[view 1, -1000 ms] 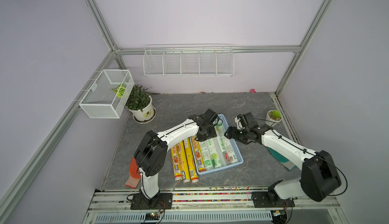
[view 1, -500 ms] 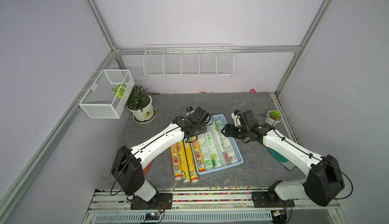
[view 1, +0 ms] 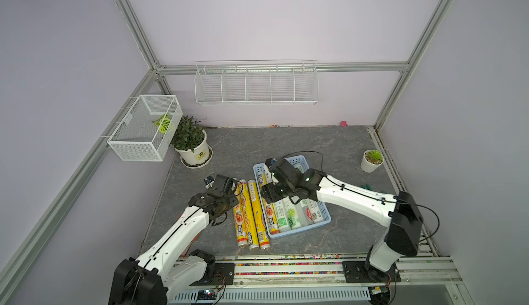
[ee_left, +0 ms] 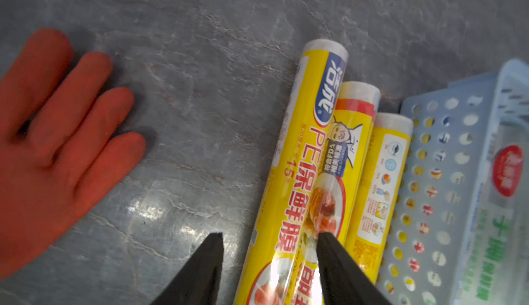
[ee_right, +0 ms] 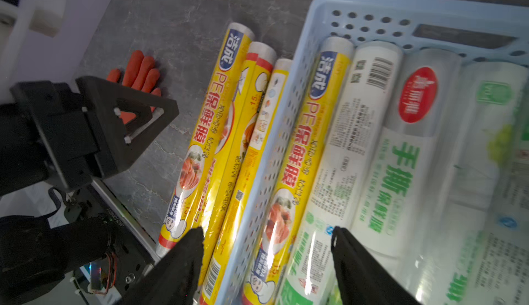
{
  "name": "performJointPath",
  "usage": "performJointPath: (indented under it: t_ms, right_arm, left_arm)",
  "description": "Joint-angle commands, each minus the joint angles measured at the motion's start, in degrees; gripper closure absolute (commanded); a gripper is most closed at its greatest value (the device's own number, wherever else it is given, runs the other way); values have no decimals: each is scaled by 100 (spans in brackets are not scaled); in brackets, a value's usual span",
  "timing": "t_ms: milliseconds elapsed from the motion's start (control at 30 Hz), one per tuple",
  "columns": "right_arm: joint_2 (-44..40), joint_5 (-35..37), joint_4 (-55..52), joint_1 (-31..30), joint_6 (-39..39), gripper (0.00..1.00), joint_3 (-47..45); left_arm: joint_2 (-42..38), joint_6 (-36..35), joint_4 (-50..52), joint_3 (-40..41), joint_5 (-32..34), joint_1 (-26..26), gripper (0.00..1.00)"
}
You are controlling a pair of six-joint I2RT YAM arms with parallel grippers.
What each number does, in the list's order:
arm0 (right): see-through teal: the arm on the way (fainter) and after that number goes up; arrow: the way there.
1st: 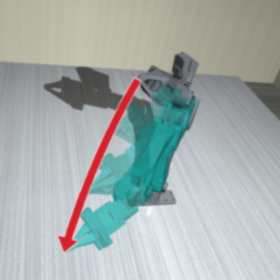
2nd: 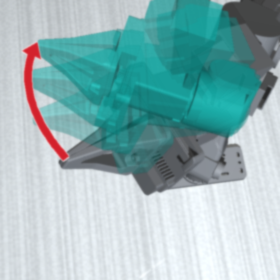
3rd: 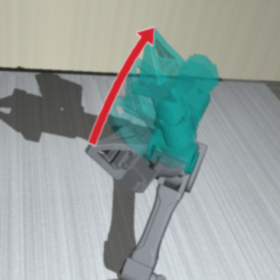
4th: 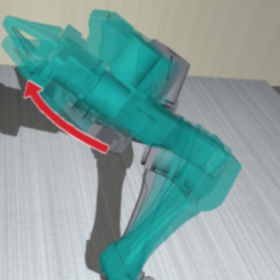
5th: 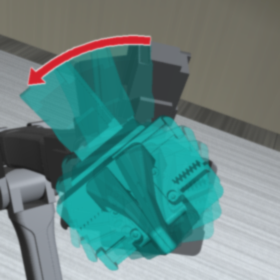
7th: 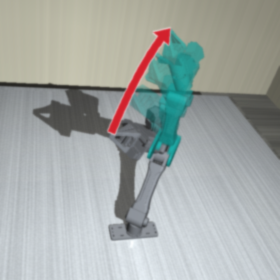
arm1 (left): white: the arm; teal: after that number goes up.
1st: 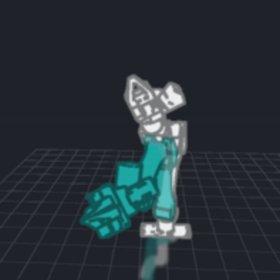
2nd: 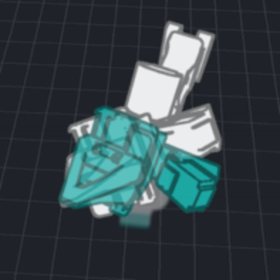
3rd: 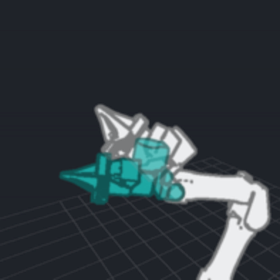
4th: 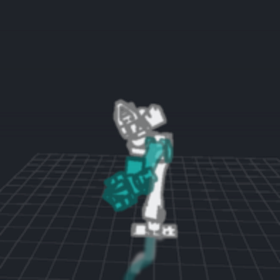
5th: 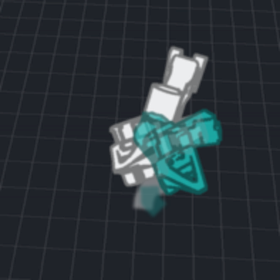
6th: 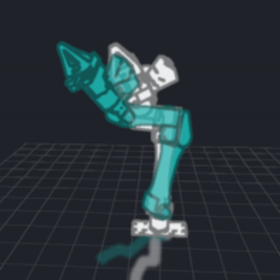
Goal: Put the plastic wrap into the basket
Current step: Pick up the plastic wrap from the center of the board.
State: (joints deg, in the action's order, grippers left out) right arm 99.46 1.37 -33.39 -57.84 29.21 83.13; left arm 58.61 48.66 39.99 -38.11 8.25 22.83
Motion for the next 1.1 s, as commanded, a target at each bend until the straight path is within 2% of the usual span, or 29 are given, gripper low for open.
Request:
performJointPath:
  t_ms: [0, 233, 433, 667, 767, 1067]
  right_arm:
    - [344, 113, -379, -170, -209, 24, 340]
    - [759, -411, 152, -207, 156, 24, 386]
    - [895, -518, 411, -209, 396, 24, 414]
    - [929, -443, 396, -204, 463, 24, 438]
    - [894, -349, 334, -208, 432, 24, 441]
    - [772, -173, 348, -204, 445, 24, 340]
  left_arm:
    - [-174, -512, -281, 9, -341, -223, 32]
    - [546, -889, -599, -6, -1393, -446, 29]
    - [1103, -916, -449, -73, -1032, -458, 30]
    - [1913, -1009, -596, -227, -1351, -454, 34]
    - [2095, -890, -320, -318, -943, -457, 35]
    - [2725, -825, -55, -503, -654, -447, 45]
